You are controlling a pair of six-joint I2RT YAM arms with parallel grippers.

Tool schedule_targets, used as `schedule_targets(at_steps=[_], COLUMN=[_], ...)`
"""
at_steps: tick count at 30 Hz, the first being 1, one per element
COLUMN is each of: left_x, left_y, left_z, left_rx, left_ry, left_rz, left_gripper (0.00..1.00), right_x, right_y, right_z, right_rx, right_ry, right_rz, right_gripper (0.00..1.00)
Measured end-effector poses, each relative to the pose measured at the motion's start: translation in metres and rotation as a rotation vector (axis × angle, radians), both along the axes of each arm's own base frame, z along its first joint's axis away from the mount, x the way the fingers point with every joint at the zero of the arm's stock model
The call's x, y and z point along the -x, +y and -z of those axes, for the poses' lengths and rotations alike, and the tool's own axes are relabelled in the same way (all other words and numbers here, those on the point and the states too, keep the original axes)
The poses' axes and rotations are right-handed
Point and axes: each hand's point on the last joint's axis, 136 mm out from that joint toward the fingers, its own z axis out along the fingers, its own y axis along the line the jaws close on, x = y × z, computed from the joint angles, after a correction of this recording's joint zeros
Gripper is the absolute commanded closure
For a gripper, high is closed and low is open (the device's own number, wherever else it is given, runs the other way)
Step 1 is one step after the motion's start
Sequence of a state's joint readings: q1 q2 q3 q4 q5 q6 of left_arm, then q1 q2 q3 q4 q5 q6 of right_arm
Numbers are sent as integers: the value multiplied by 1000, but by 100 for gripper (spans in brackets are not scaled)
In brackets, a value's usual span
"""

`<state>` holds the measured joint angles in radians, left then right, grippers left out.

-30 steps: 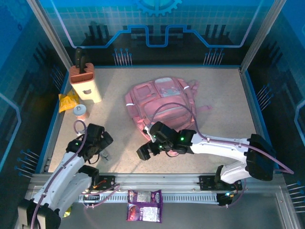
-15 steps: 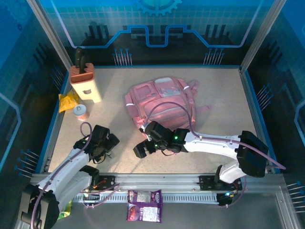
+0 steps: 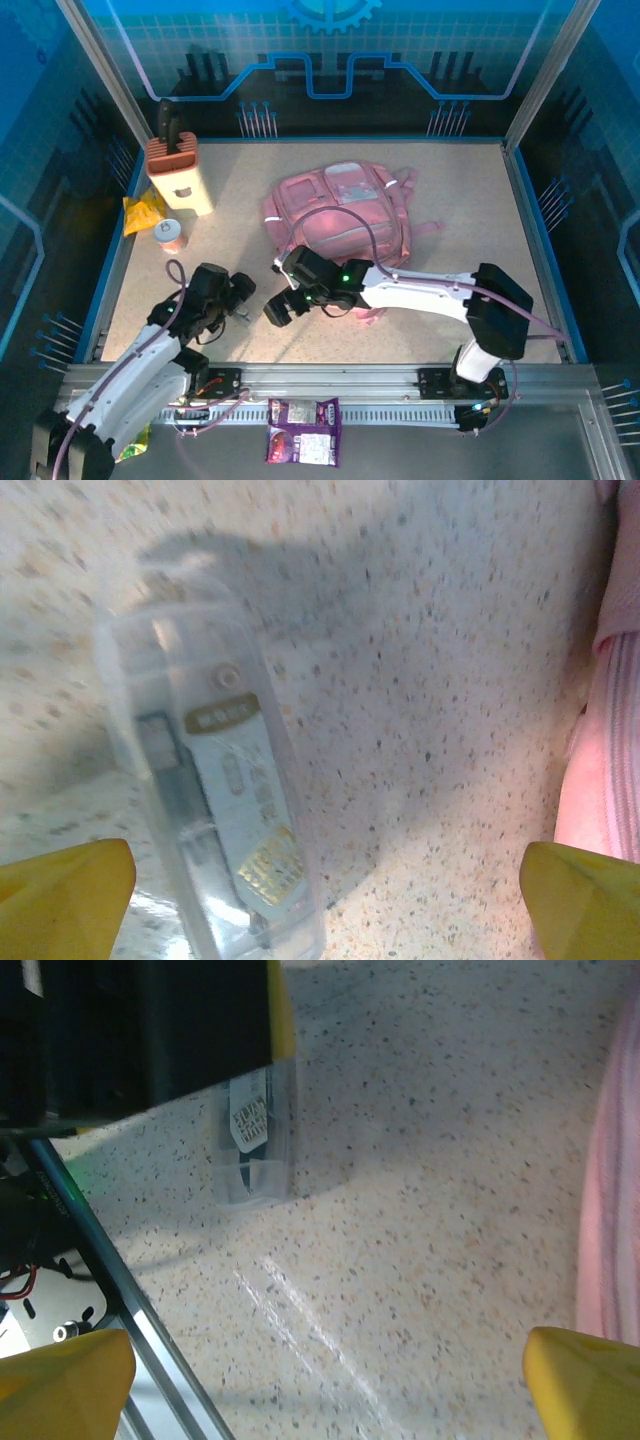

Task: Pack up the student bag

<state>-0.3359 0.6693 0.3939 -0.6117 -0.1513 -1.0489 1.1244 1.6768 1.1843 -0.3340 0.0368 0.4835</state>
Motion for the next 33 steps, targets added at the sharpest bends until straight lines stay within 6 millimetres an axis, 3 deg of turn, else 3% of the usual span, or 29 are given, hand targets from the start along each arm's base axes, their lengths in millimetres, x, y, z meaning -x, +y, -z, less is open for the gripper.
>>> schedule_targets(at_steps=[6,12,18,27,33], left_x=[0,-5,-18,-31,-31], left_y=[33,57,66,82,83], left_z=[-25,-29,-30,-48,-49], left_rx=[-73,-113,-92,-66,-47], left_ry=[-61,-27,14,-38,-41], left_rz=[-84,-143,-154,-196,-191], left_gripper=[1,1,1,1,1], right_x=[10,19,16,6,2], right_y=[36,67,77,89,95], right_z=[21,43,65,80,92], right_rx=[84,154,219,256,288], right_ry=[-9,-19,-3,17,10], right_rz=[-98,-145,-124,-32,17], right_gripper=[8,12,19,17,20])
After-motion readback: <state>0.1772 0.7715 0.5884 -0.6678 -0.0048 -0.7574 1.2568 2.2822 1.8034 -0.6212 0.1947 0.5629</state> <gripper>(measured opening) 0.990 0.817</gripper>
